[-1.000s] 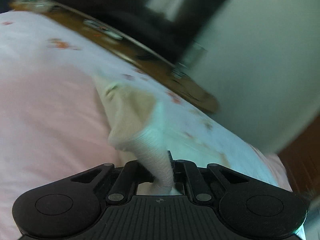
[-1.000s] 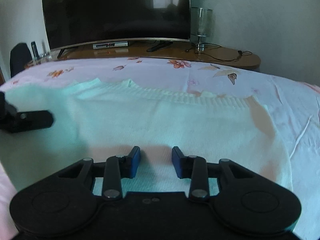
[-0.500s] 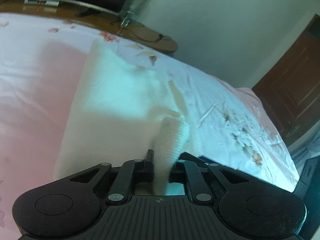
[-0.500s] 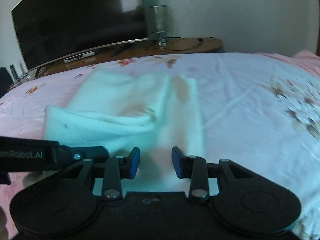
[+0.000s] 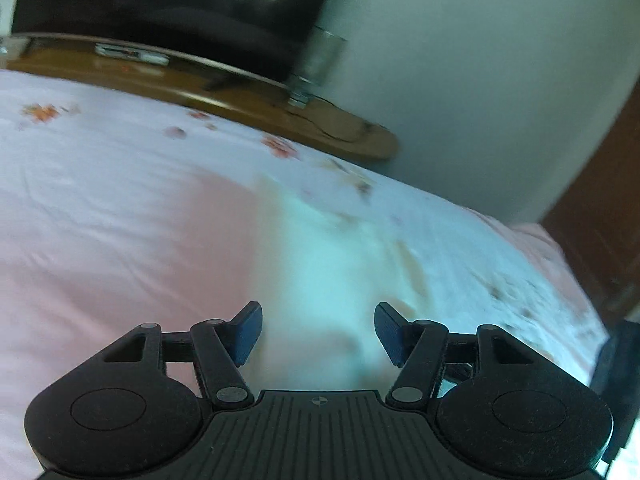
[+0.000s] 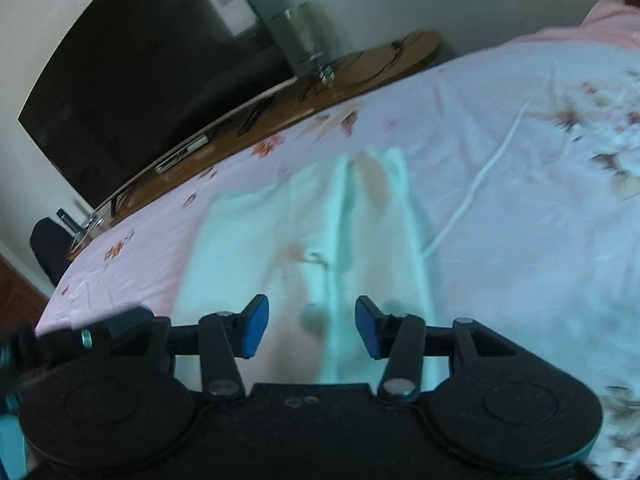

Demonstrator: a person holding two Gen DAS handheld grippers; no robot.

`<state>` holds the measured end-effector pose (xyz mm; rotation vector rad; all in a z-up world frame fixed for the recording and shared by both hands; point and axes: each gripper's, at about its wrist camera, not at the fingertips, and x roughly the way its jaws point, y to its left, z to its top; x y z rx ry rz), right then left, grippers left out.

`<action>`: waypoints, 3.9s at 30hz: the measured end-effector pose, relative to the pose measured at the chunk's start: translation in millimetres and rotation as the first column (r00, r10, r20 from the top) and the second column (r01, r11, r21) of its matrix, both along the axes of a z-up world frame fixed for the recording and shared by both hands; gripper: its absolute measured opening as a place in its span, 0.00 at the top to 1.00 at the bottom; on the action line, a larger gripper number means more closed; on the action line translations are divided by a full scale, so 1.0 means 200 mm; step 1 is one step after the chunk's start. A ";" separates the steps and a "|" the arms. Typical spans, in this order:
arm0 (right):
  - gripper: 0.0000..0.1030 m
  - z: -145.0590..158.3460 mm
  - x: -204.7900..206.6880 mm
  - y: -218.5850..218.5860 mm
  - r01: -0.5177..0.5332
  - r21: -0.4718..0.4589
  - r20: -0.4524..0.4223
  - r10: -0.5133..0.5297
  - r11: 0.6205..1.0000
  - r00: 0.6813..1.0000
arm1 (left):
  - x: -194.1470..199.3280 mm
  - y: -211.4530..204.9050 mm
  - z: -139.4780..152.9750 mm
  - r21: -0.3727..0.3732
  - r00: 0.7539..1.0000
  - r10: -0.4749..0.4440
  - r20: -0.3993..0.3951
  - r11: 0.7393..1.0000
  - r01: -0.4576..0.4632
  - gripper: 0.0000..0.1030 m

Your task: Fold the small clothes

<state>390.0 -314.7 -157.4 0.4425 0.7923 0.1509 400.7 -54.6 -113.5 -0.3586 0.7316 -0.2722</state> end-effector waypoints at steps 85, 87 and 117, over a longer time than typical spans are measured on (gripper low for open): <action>0.61 0.07 0.25 -0.17 0.077 -0.232 0.115 -0.051 0.970 0.992 | 0.49 -0.31 -0.22 0.129 0.992 0.053 -0.116 0.991 -0.038 0.14; 0.61 0.10 0.21 -0.14 0.075 -0.254 0.129 -0.043 0.964 0.991 | 0.46 -0.32 -0.20 0.142 0.994 0.036 -0.106 0.990 -0.021 0.14; 0.70 -0.04 -0.38 -0.03 0.062 -0.238 -0.047 -0.075 0.969 0.996 | -0.14 -0.20 -0.25 0.206 0.984 -0.112 -0.141 0.968 0.140 0.14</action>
